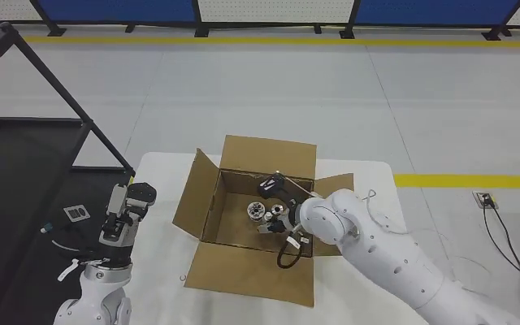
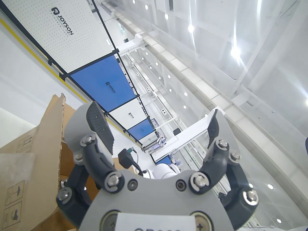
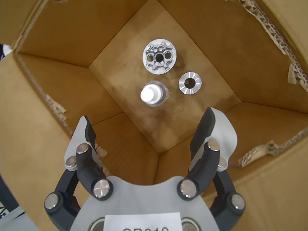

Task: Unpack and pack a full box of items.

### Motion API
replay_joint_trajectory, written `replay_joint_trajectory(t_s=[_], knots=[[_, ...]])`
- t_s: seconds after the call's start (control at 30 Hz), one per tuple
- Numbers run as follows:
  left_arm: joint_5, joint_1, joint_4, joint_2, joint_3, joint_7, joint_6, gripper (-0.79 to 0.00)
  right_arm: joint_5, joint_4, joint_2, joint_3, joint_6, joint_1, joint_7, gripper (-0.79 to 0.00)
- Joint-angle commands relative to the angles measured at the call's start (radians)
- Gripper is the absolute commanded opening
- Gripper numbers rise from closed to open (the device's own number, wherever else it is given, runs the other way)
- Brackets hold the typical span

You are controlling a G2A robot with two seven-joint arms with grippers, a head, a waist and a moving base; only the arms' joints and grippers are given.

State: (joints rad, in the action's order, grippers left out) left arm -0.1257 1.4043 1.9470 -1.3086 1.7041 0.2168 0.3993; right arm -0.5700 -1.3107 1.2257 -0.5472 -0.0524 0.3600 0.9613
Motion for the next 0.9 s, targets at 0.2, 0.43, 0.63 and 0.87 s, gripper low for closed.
replay_joint_trajectory(t_s=[0.2, 0.43, 0.63, 0.87], knots=[[0.0, 0.0, 0.0, 0.0, 0.0, 0.0, 0.0, 0.0, 0.059, 0.238, 0.089, 0.067, 0.027, -0.057, -0.049, 0.0], [0.0, 0.0, 0.0, 0.0, 0.0, 0.0, 0.0, 0.0, 0.06, 0.315, 0.124, 0.081, 0.053, -0.061, -0.045, -0.686], [0.0, 0.0, 0.0, 0.0, 0.0, 0.0, 0.0, 0.0, 0.074, 0.351, 0.144, 0.073, 0.1, -0.059, -0.055, -0.785], [0.0, 0.0, 0.0, 0.0, 0.0, 0.0, 0.0, 0.0, 0.08, 0.355, 0.154, 0.054, 0.144, -0.059, -0.035, -0.785]])
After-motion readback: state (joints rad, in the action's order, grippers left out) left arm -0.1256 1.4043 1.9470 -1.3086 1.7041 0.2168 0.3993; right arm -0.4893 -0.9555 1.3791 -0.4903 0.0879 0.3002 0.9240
